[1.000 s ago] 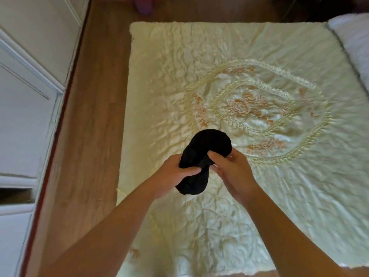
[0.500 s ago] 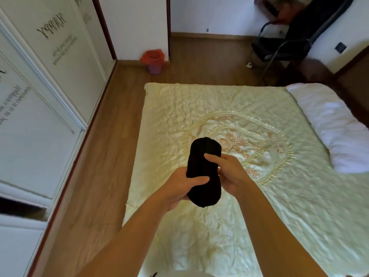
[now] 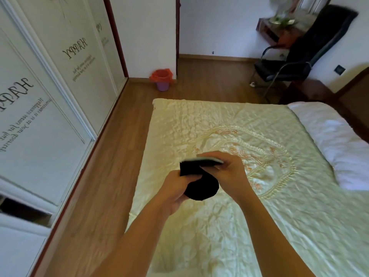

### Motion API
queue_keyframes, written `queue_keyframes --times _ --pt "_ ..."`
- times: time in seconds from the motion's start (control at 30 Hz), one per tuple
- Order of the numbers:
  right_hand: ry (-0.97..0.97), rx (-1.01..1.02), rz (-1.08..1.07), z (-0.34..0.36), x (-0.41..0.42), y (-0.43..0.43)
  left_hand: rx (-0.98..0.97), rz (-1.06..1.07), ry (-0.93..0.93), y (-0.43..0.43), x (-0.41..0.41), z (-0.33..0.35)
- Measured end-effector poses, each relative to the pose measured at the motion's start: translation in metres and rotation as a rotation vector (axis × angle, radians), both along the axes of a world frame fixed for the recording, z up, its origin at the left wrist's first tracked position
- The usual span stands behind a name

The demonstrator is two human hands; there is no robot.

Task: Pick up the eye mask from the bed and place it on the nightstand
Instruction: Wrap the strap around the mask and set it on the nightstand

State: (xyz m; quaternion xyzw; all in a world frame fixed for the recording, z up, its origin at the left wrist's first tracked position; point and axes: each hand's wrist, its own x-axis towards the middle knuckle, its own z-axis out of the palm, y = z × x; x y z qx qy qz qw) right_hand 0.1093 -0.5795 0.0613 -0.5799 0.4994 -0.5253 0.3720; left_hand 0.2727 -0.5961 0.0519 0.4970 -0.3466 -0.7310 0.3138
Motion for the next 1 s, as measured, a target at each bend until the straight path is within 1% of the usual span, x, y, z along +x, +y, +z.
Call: queue_keyframes --times 0.13,0.2,0.27,0.33,0.43,0.5,0.57,0.63,0.73,0.8,0.83,0.9,1.0 --pt "0.409 -0.12 0.071 -0.015 0.0 0.01 -0.008 -0.02 0.014 0.003 0.006 0.002" --pt "0.553 -0.16 0.091 -0.018 0.0 0.013 0.03 -0.028 0.067 0.004 0.011 0.002" --pt "0.642 -0.156 0.114 -0.018 0.001 0.016 0.117 0.007 0.191 0.006 0.015 0.003" --pt "0.688 -0.139 0.125 -0.019 0.003 0.019 0.232 0.047 0.341 0.005 0.022 0.006" --pt "0.714 -0.154 0.143 -0.021 0.008 0.021 0.289 0.028 0.445 0.006 0.033 0.009" --pt "0.631 -0.146 0.143 -0.019 0.013 0.021 0.253 0.024 0.44 0.009 0.034 0.008" --pt "0.446 -0.116 0.099 -0.013 0.017 0.02 0.188 0.056 0.399 0.011 0.036 0.004" --pt "0.256 -0.061 0.013 -0.006 0.021 0.022 0.144 0.096 0.375 0.01 0.039 0.0" --pt "-0.028 0.171 -0.088 0.0 0.028 0.025 0.112 0.136 0.345 0.008 0.045 -0.002" --pt "-0.191 0.344 -0.109 -0.002 0.035 0.027 0.059 0.197 0.272 0.007 0.048 -0.005" --pt "-0.23 0.413 -0.12 -0.003 0.04 0.028 0.038 0.228 0.24 0.007 0.05 -0.008" --pt "-0.233 0.505 -0.132 -0.009 0.05 0.03 0.031 0.272 0.21 0.008 0.055 -0.013" --pt "-0.27 0.584 -0.113 -0.016 0.067 0.03 0.046 0.298 0.216 0.014 0.066 -0.021"
